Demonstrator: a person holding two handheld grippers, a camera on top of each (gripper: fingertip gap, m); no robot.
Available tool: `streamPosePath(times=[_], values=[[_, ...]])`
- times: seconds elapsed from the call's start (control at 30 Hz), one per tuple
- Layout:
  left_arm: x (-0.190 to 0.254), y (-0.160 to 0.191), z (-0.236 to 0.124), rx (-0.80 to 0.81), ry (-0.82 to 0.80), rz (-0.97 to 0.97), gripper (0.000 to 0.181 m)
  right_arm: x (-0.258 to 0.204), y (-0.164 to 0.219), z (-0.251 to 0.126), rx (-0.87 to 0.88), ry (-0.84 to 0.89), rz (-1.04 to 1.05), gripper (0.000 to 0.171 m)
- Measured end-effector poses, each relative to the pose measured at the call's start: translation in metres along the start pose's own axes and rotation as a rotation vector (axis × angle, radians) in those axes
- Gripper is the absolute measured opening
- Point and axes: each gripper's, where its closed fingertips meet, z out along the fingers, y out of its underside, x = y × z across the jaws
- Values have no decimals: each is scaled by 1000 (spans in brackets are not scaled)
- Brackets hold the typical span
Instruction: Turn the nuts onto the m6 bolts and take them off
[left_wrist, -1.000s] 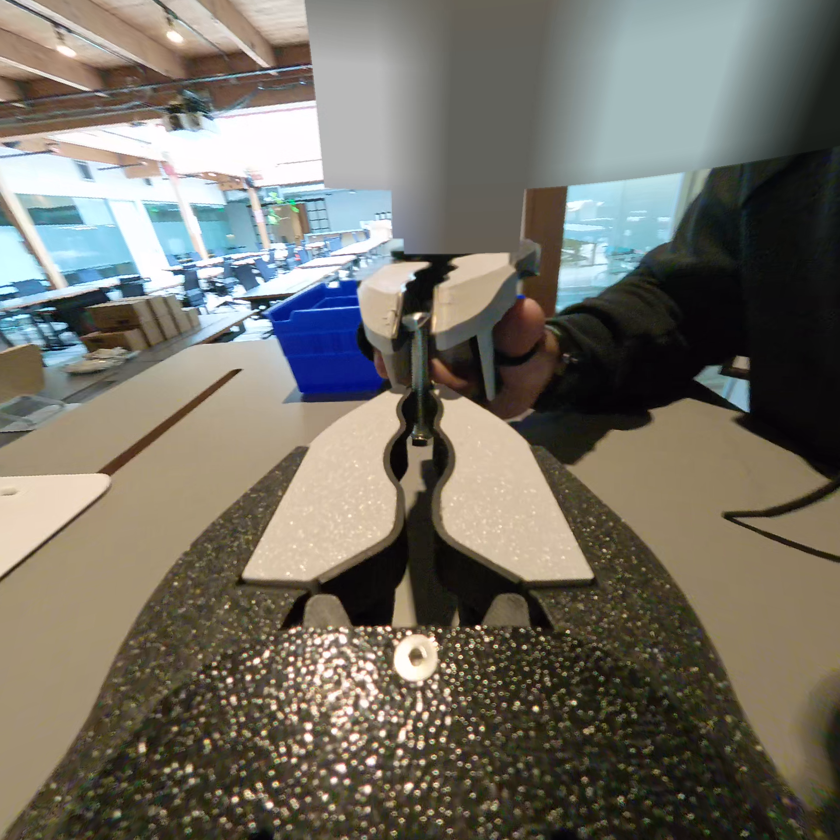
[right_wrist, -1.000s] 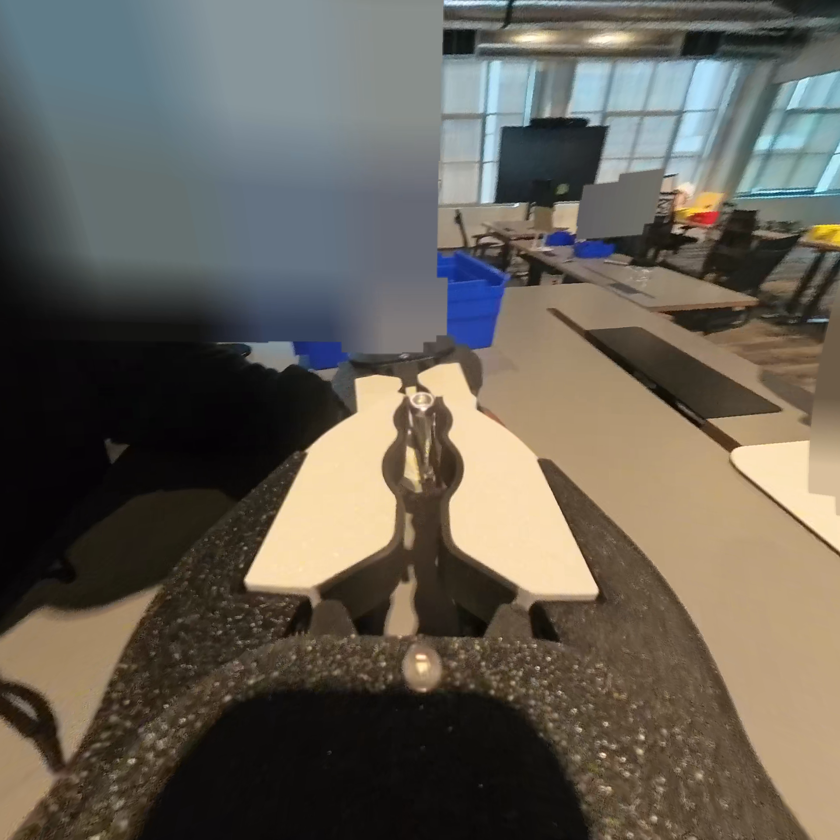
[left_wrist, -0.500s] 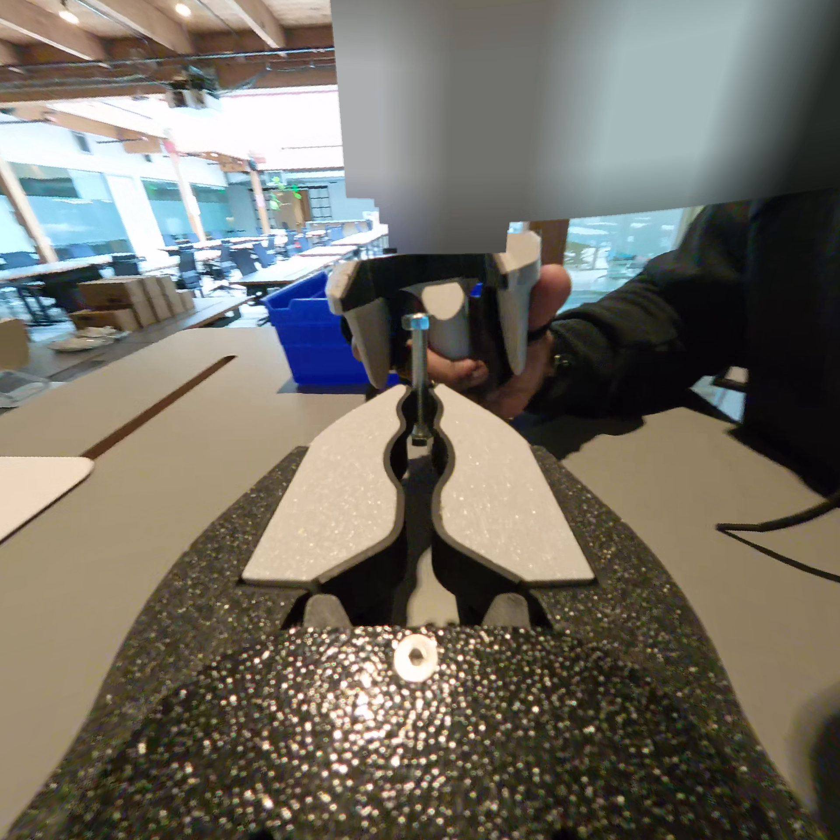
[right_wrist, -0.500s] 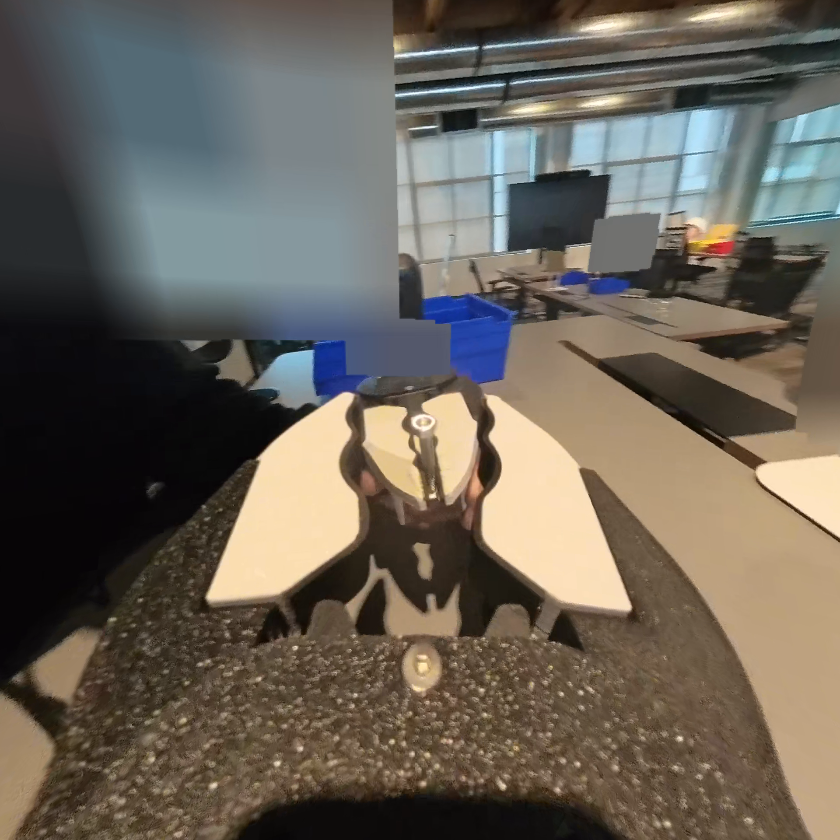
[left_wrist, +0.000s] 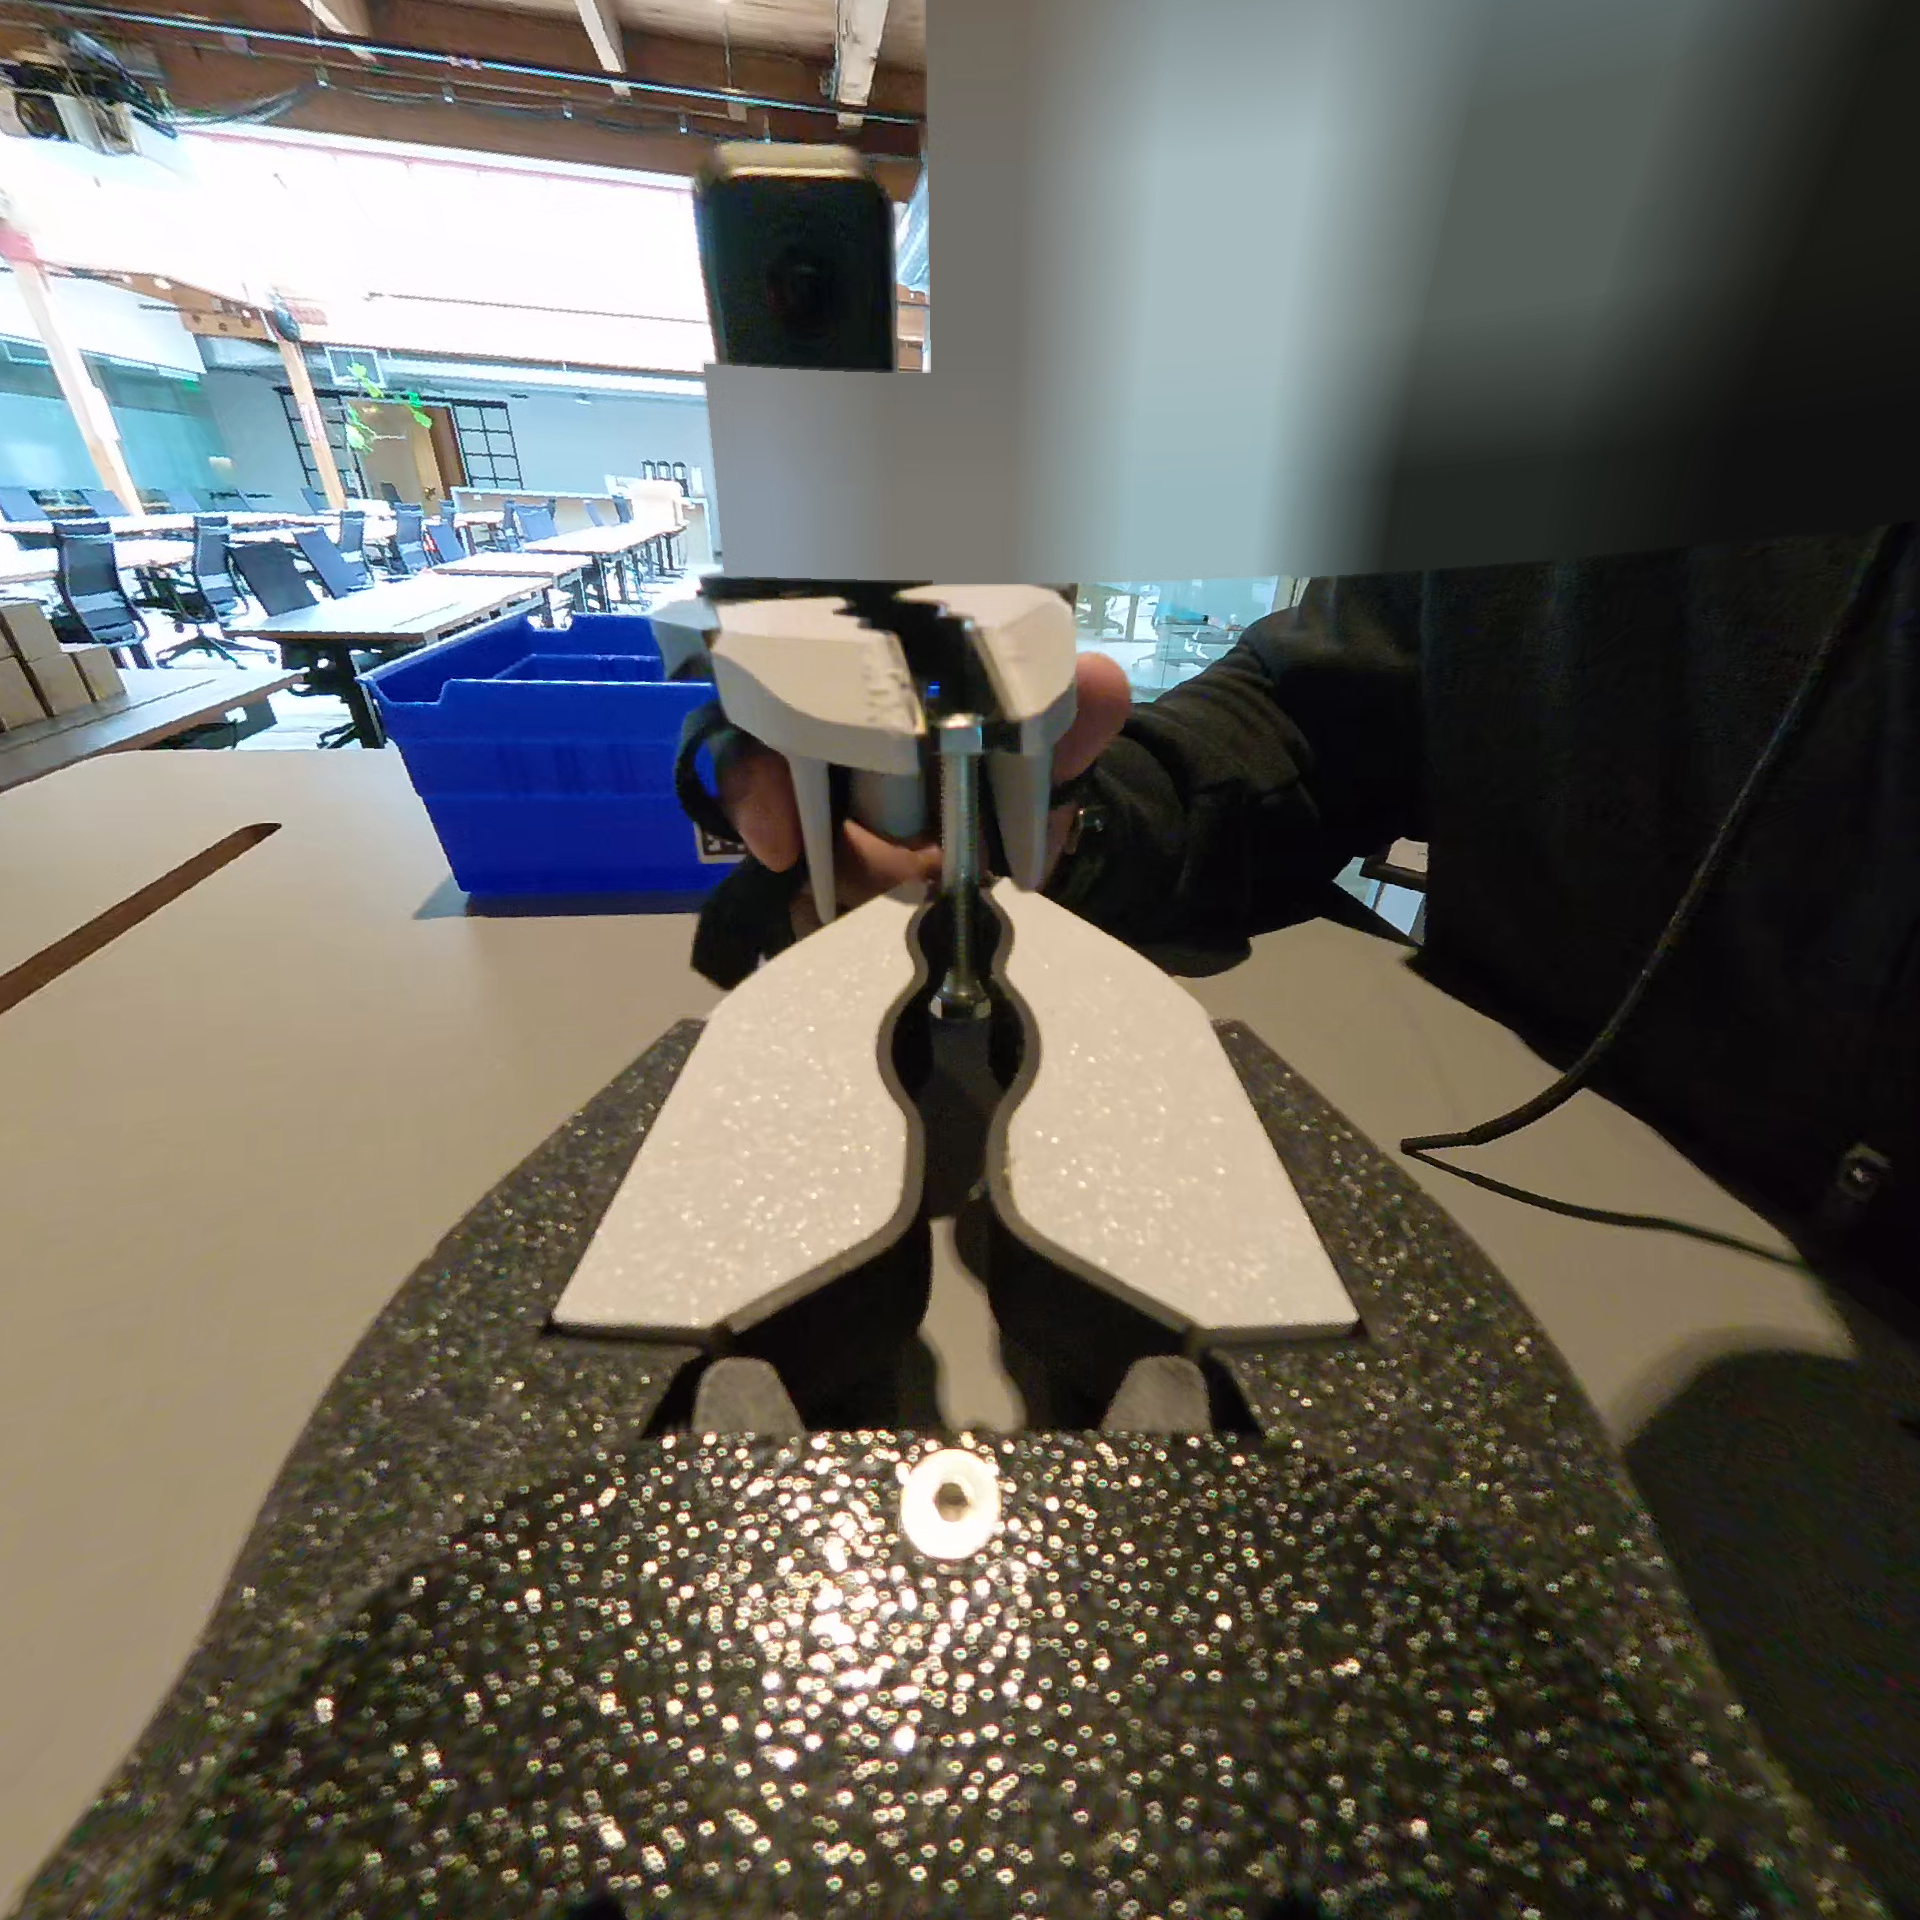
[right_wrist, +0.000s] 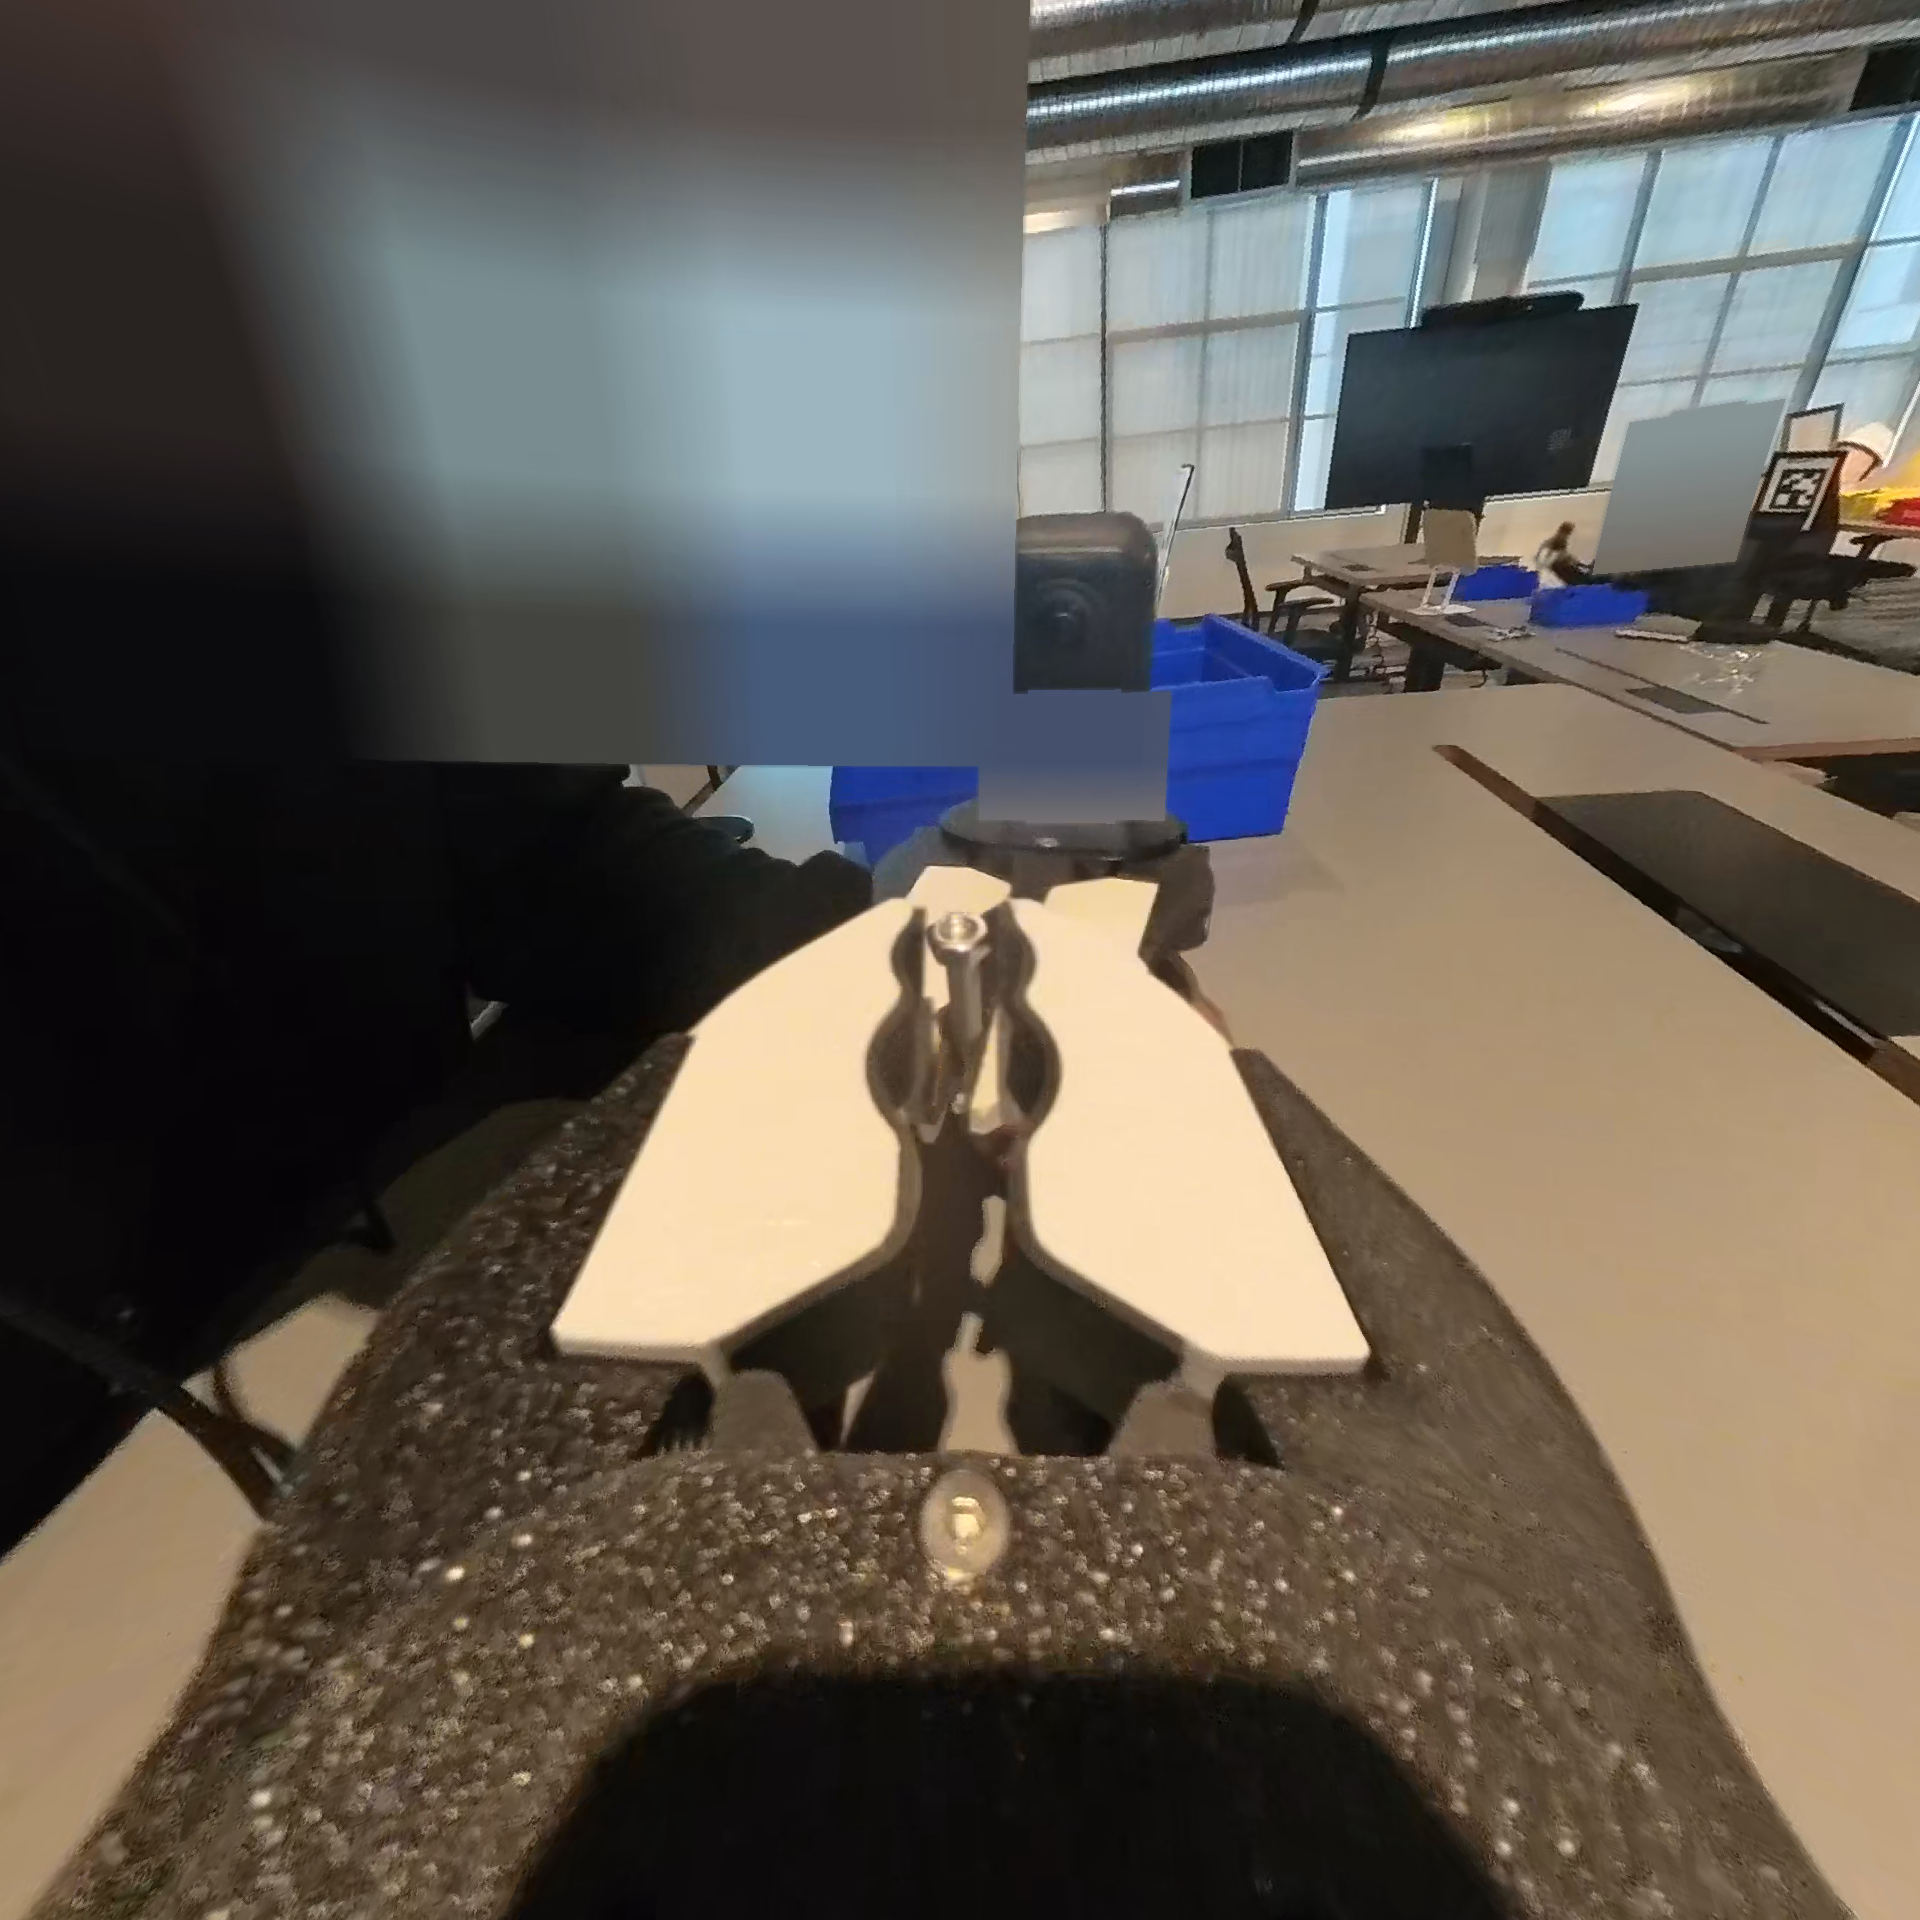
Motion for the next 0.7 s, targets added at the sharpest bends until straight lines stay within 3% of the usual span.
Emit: streamPosePath(times=[0.4,0.53,0.6,0.7], values=[[-38,-4,-6,-20,-354,179,5,31,-4,-3,83,377,-50,12],[-37,-4,-8,-5,-336,155,5,27,-5,-3,67,302,-68,47],[-32,-1,-7,-18,-275,124,5,23,-8,-5,75,229,-57,52],[-20,-1,-7,-5,-158,64,5,9,-8,-6,69,81,-37,43]])
